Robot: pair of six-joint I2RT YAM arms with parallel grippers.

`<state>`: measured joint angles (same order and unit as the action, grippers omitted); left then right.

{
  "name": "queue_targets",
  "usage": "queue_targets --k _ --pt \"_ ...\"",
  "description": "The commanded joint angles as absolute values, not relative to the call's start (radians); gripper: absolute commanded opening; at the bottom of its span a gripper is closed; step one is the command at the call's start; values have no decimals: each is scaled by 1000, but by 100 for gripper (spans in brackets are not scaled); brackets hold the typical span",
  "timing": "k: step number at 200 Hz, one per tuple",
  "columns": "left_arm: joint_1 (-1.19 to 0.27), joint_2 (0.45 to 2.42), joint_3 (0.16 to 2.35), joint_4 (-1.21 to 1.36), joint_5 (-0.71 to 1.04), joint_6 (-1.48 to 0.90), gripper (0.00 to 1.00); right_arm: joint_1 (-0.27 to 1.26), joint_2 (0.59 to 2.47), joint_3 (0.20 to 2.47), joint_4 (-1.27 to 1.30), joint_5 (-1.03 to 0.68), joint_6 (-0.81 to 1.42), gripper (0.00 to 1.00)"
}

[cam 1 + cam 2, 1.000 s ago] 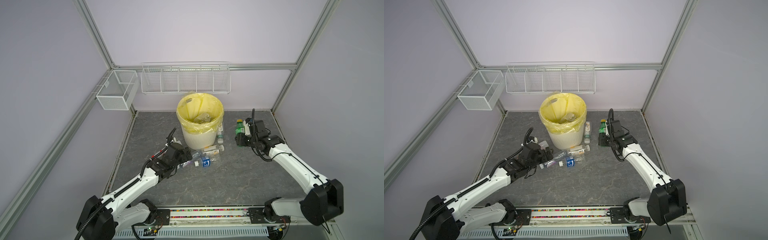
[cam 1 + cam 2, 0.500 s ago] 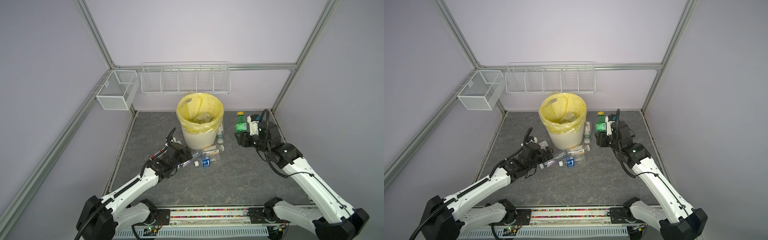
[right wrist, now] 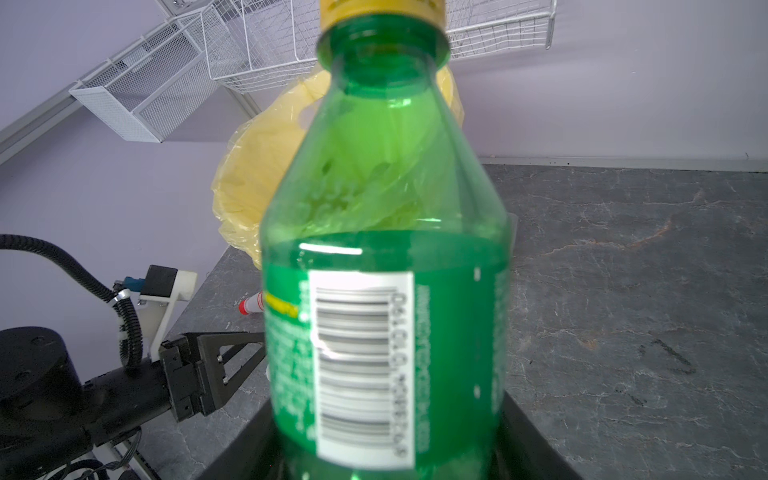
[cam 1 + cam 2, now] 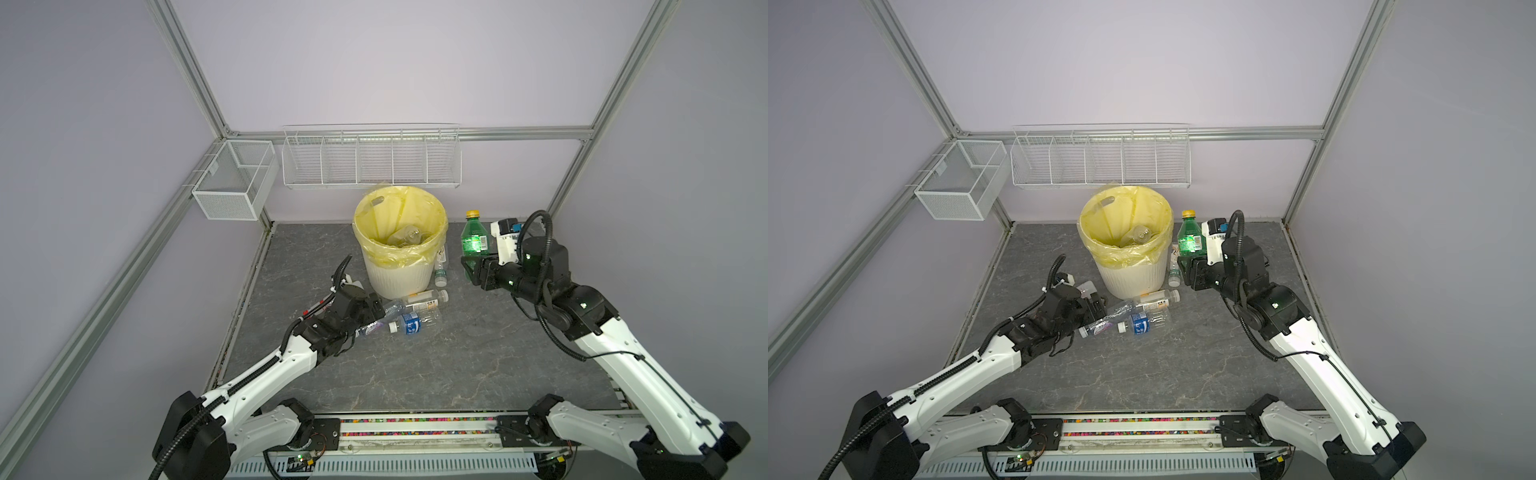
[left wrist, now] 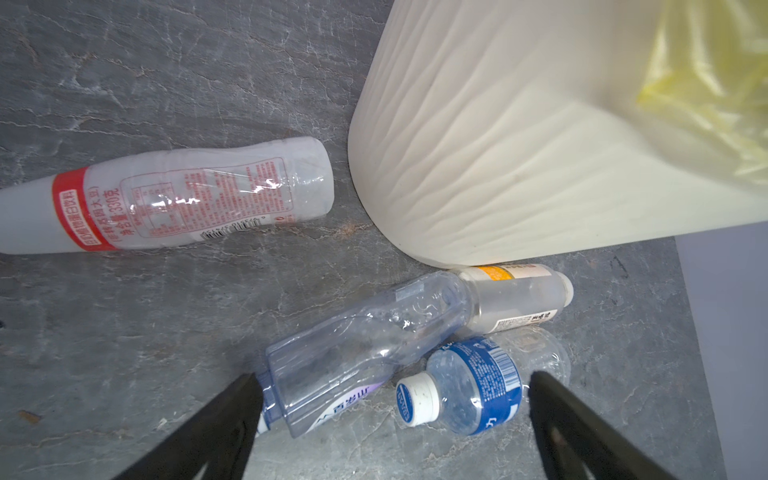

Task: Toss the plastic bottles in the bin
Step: 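Lift the green bottle with the right gripper and carry it over the bin, then open the right gripper to drop the green bottle into the bin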

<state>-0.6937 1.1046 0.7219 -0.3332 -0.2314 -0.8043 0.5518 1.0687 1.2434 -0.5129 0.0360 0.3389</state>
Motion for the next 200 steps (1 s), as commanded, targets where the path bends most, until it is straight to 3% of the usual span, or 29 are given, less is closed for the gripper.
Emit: queue_targets --k 1,62,105,149,200 --pt "-690 1092 751 -339 -241 -822 99 557 1014 1237 -517 48 287 62" --pt "-690 1093 739 -347 -239 -819 100 557 808 1081 -540 23 255 63" --pt "-690 1096 727 -347 -233 -817 100 564 824 1089 -514 1 273 62" --pt "-690 1062 697 -348 -248 -816 100 618 1043 1285 -476 -3 264 61" --pt "-689 1037 683 -349 -250 -810 99 647 1580 1826 -550 45 292 62"
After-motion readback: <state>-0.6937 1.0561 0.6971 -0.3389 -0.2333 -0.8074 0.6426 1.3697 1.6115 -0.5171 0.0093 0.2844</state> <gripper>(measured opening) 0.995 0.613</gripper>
